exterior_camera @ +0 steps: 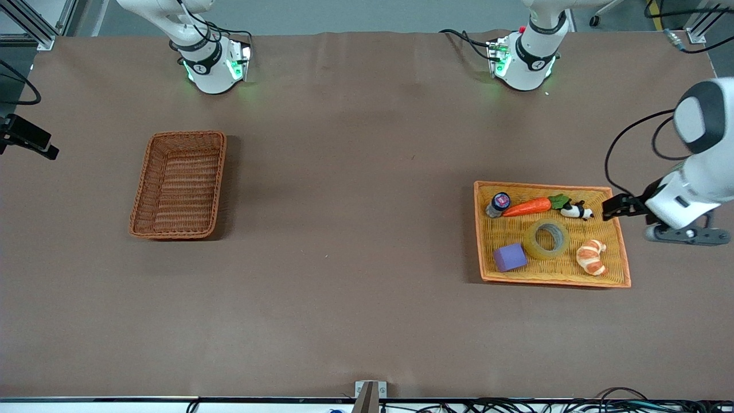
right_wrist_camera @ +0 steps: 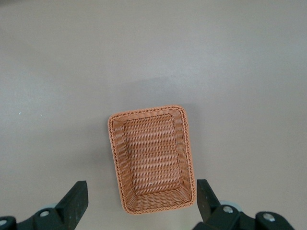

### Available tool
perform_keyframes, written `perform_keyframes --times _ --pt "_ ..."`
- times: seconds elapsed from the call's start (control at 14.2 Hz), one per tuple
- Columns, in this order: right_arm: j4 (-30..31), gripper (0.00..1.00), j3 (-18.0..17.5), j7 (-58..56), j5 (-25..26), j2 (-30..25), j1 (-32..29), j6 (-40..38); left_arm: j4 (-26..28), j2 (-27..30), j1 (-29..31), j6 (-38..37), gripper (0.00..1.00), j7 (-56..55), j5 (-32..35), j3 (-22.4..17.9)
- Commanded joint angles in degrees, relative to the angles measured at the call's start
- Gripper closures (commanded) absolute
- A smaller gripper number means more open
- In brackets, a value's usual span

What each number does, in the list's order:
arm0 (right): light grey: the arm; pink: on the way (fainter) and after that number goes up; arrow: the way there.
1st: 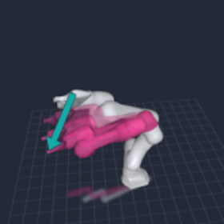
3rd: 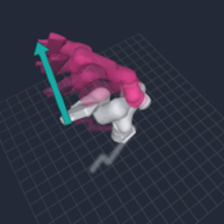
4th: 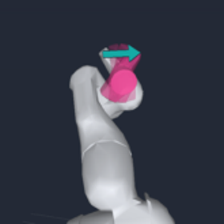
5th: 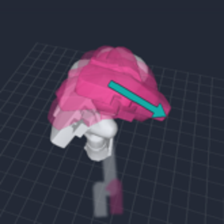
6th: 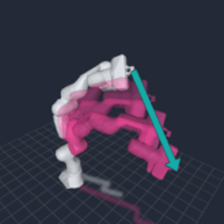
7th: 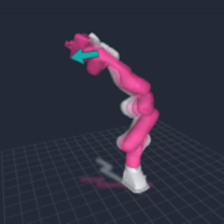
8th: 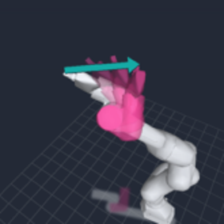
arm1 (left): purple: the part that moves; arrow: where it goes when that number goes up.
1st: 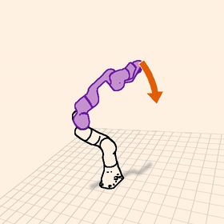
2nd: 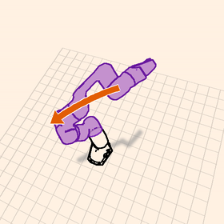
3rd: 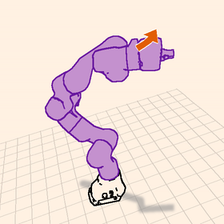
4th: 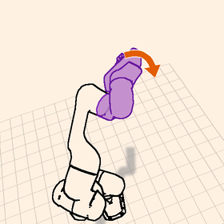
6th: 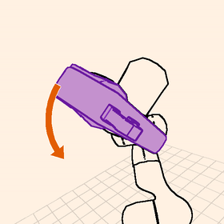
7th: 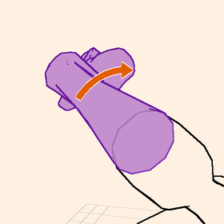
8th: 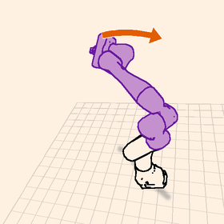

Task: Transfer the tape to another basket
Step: 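Lower the left gripper onto the yellow tape roll and grasp it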

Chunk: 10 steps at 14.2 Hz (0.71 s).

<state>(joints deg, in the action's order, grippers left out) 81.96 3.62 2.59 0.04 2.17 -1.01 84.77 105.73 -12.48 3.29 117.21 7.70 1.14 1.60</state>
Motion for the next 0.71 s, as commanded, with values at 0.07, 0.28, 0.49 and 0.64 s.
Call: perform_keyframes --times 0.07,0.28,0.49,0.64 --pt "1.80 0.00 0.16 -0.74 -1.27 -1.55 -0.14 0.66 4.03 -3.33 -0.13 7.04 0.00 -0.32 -0.61 -0.02" --pt "1.80 0.00 0.16 -0.74 -1.27 -1.55 -0.14 0.66 7.90 -5.80 -0.13 13.02 0.01 -0.58 -0.61 0.07" --pt "1.80 0.00 0.16 -0.74 -1.27 -1.55 -0.22 0.66 12.64 -7.03 -0.65 21.89 0.16 -0.58 -0.70 0.33" --pt "1.80 0.00 0.16 -0.74 -1.27 -1.55 -0.22 0.66 13.28 -8.96 -0.57 24.99 0.25 -0.58 -0.61 0.42"
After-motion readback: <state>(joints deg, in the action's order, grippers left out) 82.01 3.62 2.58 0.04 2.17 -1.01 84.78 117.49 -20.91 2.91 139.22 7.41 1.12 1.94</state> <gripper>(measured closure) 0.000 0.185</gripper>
